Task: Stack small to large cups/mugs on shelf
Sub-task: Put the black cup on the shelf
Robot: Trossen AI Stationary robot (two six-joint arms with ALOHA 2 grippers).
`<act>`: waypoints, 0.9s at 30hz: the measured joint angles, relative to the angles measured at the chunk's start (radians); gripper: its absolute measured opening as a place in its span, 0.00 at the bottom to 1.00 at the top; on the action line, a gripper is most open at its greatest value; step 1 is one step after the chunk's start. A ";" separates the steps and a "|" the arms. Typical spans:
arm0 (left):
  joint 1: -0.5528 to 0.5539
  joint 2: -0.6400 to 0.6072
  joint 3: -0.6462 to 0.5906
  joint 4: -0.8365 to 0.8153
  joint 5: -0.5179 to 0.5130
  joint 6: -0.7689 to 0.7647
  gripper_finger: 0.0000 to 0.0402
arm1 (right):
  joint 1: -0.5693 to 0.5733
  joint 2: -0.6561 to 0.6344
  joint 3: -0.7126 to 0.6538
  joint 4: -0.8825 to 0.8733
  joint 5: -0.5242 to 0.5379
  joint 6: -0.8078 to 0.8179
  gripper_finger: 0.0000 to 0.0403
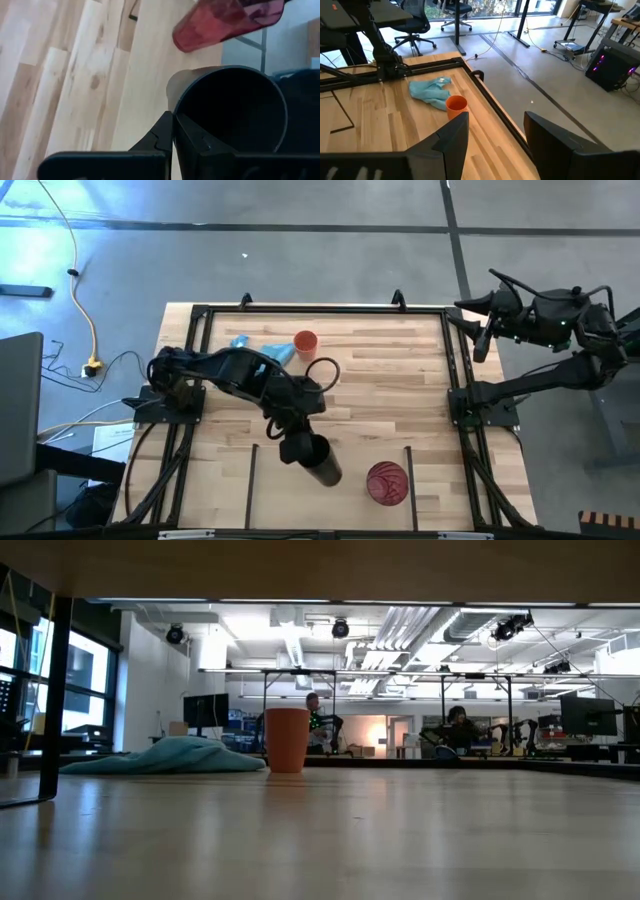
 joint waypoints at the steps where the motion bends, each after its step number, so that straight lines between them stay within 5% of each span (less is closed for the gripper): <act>1: -0.002 0.002 0.000 0.000 0.001 0.002 0.00 | 0.000 0.000 0.000 -0.002 0.000 0.007 0.46; 27: -0.016 0.102 -0.002 0.044 0.066 0.041 0.00 | 0.000 0.000 0.000 -0.050 -0.002 0.012 0.46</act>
